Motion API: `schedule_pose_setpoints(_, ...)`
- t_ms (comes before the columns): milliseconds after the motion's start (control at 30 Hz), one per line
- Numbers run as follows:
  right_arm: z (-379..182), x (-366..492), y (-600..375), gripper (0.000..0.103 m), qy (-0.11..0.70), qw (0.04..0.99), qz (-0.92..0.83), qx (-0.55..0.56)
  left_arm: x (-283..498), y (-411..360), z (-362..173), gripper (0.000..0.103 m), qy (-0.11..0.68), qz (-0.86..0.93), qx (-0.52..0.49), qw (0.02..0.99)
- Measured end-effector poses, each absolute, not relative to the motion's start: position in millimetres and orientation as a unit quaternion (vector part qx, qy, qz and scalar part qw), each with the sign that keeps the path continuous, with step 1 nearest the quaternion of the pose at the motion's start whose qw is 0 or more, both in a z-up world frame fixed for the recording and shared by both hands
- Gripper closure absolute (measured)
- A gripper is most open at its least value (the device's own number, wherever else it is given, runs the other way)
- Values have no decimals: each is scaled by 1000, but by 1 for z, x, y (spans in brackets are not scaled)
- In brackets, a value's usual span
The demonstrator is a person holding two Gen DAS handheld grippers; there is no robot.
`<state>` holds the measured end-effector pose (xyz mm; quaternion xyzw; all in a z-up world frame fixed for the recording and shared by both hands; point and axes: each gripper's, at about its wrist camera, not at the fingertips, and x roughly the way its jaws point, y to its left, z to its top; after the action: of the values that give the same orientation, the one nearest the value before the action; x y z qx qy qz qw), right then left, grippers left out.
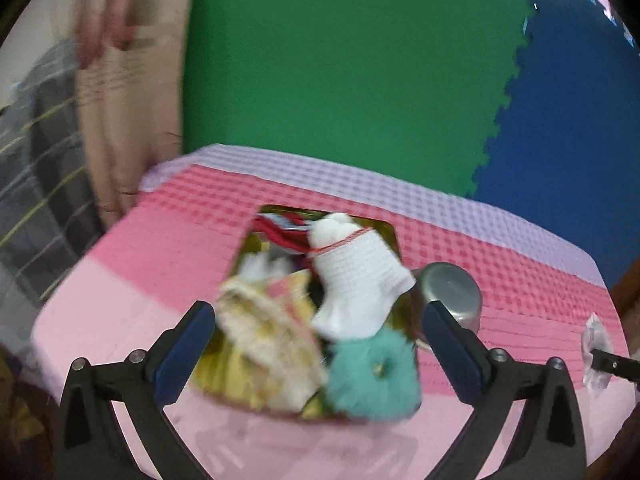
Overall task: Organize soft objects
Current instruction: 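Lower the white sock into the red tin tray and open the left gripper, then carry the white floral sachet over the tray and open the right gripper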
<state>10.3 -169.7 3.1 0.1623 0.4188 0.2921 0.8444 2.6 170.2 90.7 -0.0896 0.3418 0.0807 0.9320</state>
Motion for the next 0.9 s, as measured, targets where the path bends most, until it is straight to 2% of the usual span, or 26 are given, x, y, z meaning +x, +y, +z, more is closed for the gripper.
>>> schedule_pose_setpoints(200, 26, 8, -106, 90, 411, 830, 353, 133, -67, 176, 98, 1, 349, 180, -56, 918)
schedule_pose_setpoints(433, 43, 21, -6, 90, 413, 803, 416, 105, -136, 177, 78, 1, 351, 231, -80, 904)
schedule_pose_setpoints(633, 39, 38, 66, 90, 430, 791, 427, 79, -138, 181, 77, 1, 328, 253, -43, 909)
schedule_pose_setpoints(900, 13, 67, 115, 90, 449, 791, 412, 56, -138, 197, 75, 1, 333, 255, -62, 906)
